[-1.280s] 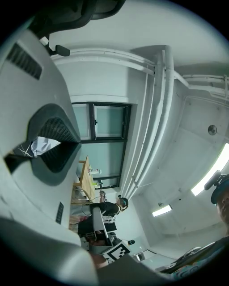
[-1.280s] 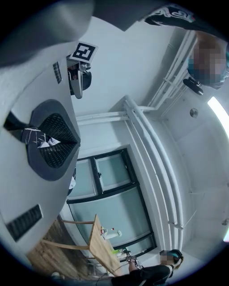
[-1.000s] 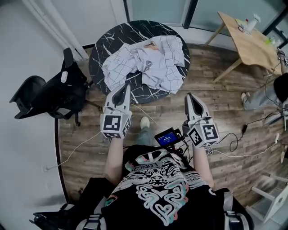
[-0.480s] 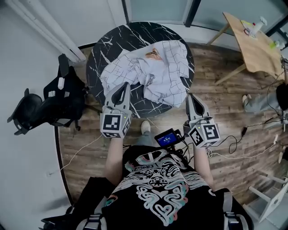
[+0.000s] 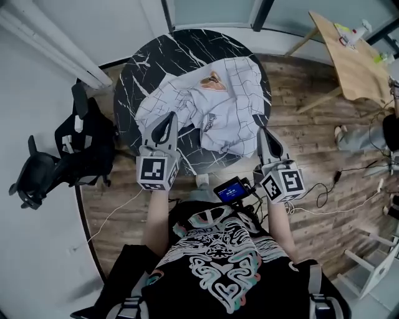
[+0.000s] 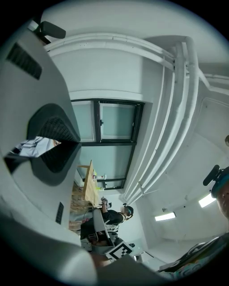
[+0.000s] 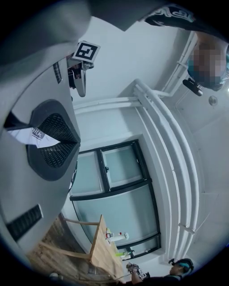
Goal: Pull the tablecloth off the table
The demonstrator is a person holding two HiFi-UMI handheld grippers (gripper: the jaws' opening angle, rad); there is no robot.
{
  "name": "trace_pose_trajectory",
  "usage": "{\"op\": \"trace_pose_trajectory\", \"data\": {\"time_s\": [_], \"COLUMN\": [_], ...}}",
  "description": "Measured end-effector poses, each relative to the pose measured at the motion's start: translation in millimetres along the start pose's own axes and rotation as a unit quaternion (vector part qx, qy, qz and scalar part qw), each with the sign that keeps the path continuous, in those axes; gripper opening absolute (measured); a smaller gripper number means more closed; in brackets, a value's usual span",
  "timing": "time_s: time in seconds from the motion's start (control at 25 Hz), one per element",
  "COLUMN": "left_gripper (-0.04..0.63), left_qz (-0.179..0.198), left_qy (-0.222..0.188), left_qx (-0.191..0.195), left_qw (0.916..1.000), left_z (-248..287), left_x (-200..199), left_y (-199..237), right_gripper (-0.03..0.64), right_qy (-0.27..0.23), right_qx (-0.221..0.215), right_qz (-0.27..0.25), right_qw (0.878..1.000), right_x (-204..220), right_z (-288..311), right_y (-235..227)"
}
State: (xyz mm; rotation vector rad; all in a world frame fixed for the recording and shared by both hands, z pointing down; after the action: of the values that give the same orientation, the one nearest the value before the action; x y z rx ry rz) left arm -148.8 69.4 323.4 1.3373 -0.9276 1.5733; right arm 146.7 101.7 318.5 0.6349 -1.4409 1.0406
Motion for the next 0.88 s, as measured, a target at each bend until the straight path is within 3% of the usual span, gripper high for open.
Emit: {"op": "trace_pose_trajectory", "data": {"time_s": [0.32, 0.52, 0.88], "left_gripper": [0.003, 0.003, 0.003], "left_qz": [-0.014, 0.035, 0.016], "left_qy": [-0.003, 0.011, 0.009], "left_qx": [0.01, 0.016, 0.029], "left_qw": [0.9998, 0.9992, 0.9994], "left_z": [19, 26, 38], "left_x": [0, 3, 11], "left_y": [30, 29, 32], "right_gripper": [0.021, 0.021, 0.023], "right_qy": [0.001, 0.004, 0.003], "right_qx": [0.022, 0.017, 0.048], "right_qz": [-0.016, -0.013, -0.035], "right_qw": [1.0, 1.0, 0.998], "right_x": [-3, -2, 2], "right_z": [23, 29, 35], "right_y": [4, 10, 5]}}
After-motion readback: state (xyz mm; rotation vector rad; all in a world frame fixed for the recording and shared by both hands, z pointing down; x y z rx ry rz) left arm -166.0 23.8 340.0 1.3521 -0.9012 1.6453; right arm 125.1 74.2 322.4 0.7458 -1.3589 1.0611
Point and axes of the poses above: the fingertips, and each gripper's own axes: z forward along the fingers, y to its left, x out of its underside, the point moved 7 cm from there along -z, backward along the fingers, and after that the axes turned 3 degrees about -x, right-handed, at the moved point
